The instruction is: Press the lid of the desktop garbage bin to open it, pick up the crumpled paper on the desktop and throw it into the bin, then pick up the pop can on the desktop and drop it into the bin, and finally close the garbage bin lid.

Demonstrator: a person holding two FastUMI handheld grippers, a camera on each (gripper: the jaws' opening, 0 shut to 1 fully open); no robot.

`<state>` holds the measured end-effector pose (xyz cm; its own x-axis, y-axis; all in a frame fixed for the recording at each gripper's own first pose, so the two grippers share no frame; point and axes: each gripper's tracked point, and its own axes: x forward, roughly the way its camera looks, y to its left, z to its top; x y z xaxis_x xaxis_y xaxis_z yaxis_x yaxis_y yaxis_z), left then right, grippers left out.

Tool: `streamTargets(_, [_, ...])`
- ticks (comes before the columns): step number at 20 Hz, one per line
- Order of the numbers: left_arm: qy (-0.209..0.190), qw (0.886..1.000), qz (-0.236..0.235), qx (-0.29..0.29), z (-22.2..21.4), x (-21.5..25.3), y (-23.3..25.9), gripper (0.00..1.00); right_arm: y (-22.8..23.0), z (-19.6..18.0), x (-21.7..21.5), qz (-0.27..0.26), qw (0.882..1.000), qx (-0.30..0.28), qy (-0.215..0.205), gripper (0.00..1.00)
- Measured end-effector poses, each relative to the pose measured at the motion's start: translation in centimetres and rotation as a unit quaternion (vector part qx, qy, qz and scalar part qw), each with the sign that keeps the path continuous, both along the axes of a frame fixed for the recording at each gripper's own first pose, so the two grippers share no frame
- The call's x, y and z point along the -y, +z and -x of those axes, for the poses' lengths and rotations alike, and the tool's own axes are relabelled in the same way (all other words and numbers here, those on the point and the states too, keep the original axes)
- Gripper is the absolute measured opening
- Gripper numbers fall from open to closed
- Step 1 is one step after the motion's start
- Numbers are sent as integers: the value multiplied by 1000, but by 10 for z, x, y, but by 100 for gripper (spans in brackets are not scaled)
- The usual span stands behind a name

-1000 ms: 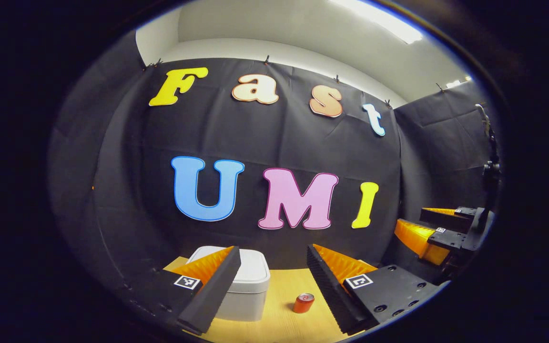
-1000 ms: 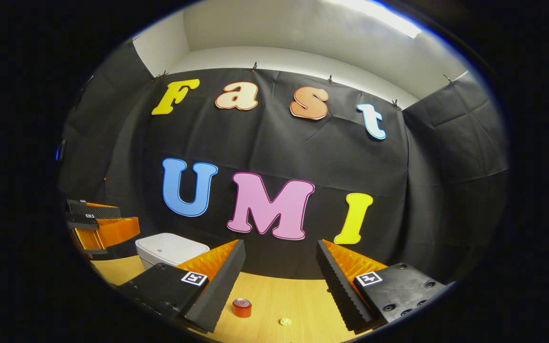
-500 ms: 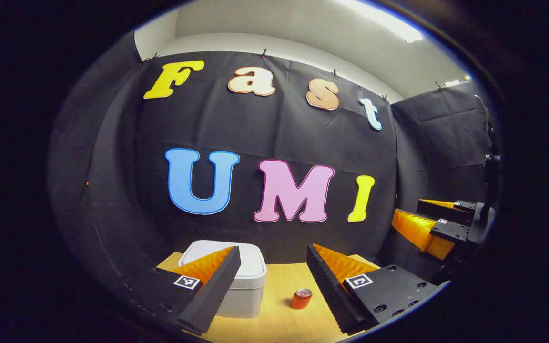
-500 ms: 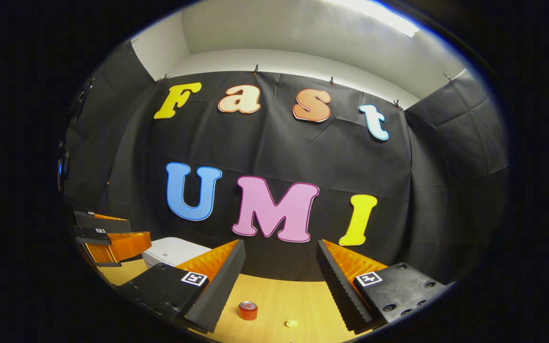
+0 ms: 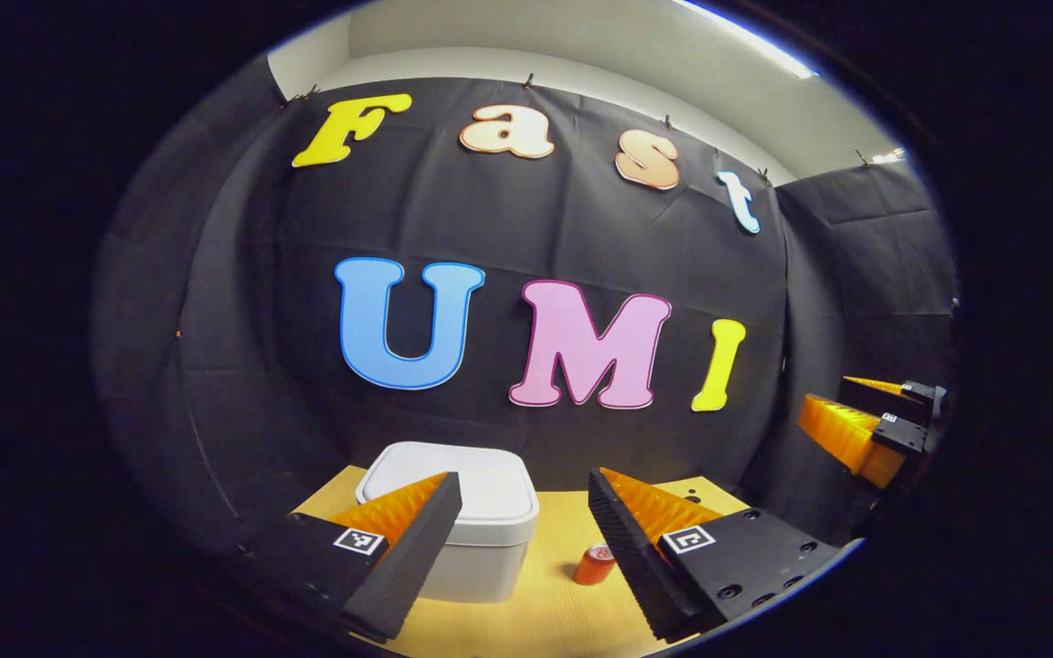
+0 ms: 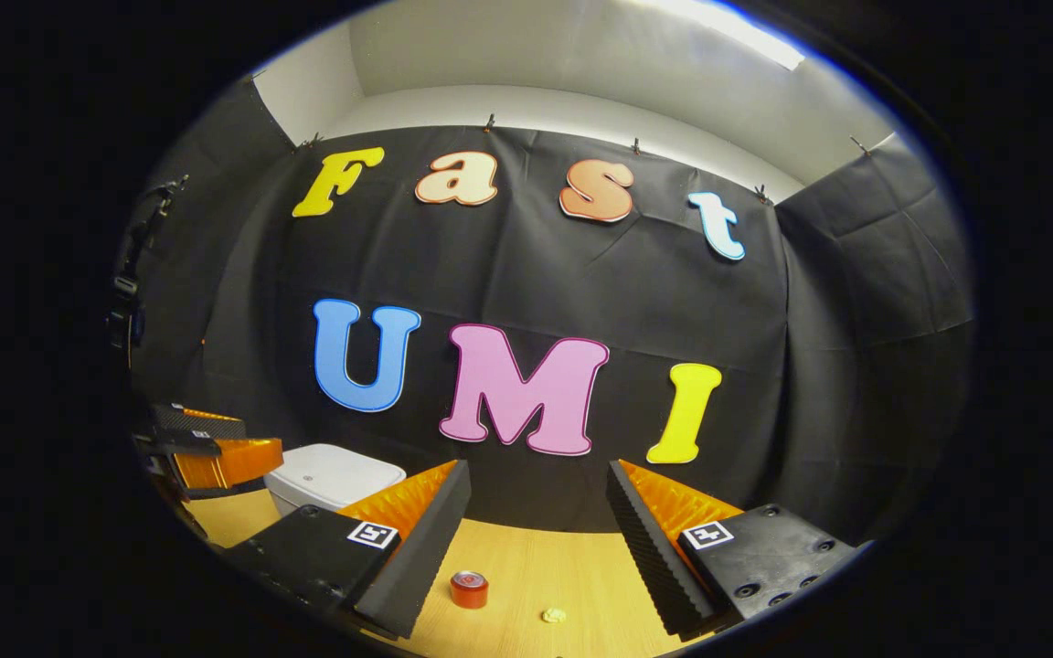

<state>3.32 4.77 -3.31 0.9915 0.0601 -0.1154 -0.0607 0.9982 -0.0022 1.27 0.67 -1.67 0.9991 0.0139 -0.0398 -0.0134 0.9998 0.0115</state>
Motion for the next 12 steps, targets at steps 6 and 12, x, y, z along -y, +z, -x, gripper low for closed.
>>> streamTargets(6, [28,999,-9,-31,-35,-31,-19,66,-32,-12,6,9,999,-32,4,97])
streamTargets(12, [73,995,-19,-58,-69,-62,-43,11,-72,-31,22,-1,998,-71,1,97])
